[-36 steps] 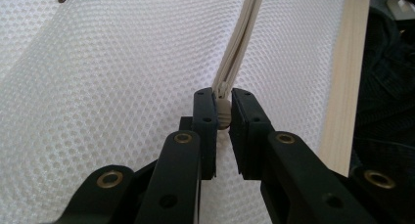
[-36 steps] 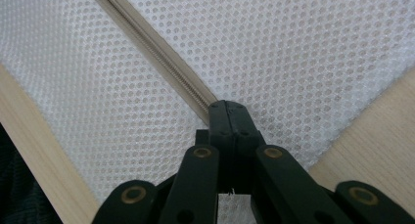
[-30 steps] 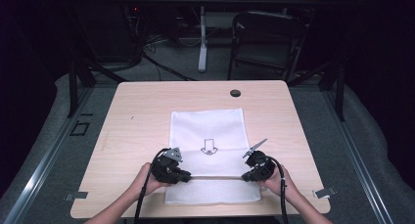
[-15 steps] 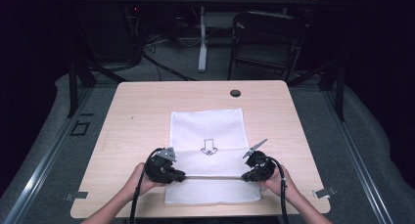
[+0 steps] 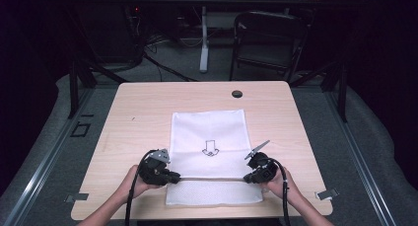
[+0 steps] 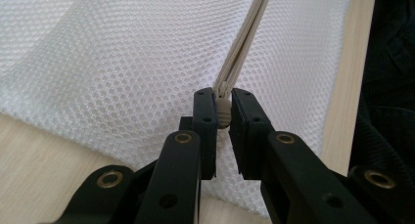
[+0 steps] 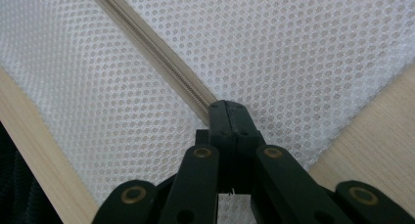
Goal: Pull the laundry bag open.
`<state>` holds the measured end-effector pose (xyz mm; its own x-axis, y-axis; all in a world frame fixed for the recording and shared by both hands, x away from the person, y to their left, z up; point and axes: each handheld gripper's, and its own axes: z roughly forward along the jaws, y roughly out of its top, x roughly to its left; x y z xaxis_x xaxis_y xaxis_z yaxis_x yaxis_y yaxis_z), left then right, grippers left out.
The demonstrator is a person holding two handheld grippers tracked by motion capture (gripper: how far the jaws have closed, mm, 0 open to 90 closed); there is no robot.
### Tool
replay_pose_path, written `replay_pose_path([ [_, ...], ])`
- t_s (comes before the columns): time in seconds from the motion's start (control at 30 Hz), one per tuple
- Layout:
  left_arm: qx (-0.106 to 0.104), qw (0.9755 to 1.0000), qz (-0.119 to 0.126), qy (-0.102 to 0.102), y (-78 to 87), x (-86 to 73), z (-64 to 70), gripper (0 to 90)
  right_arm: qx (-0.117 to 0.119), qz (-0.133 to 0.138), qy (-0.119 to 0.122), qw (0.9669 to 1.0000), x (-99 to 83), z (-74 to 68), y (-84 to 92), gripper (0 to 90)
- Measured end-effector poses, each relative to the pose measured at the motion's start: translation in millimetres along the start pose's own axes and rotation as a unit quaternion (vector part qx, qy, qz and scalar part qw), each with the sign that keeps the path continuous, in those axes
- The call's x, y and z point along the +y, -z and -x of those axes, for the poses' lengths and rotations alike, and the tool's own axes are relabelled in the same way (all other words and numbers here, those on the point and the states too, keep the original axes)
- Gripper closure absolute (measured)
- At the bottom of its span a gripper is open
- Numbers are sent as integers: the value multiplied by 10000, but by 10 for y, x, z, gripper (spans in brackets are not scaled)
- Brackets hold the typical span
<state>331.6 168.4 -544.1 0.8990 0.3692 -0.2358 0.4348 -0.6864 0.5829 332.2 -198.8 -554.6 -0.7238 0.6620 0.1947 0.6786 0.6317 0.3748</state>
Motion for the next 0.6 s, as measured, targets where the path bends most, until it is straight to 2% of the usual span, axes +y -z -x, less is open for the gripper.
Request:
replay_pose_path([
  [0.07, 33, 10000, -6, 21, 16, -9, 3, 816, -9, -14, 3, 10000, 2, -4, 1, 900],
  [0.1, 123, 9999, -41, -18, 28, -15, 6, 816, -25, 0, -14, 10000, 1, -10, -1, 900],
  [0.13, 73, 10000, -23, 15, 36, -26, 1, 816, -35, 2, -13, 10000, 1, -12, -2, 900],
  [0.27, 94, 9999, -1, 92, 77, -84, -22, 816, -30, 2, -8, 10000, 2, -10, -2, 900],
  [0.37, 159, 9998, -27, 68, 82, -95, -27, 816, -30, 2, -8, 10000, 2, -11, -2, 900],
  [0.4, 121, 9999, -53, 33, 80, -89, -29, 816, -58, -13, 13, 10000, 3, -12, -1, 900],
  [0.5, 120, 9999, 18, 86, 102, -95, -48, 816, -124, 3, 51, 9999, 4, -24, -6, 900],
  [0.57, 213, 9997, -14, 87, 120, -102, -44, 816, -135, -3, 59, 9999, 6, -32, -7, 900],
  [0.6, 169, 9998, 11, 95, 123, -114, -45, 816, -133, -31, 85, 9999, 9, -30, -5, 900],
])
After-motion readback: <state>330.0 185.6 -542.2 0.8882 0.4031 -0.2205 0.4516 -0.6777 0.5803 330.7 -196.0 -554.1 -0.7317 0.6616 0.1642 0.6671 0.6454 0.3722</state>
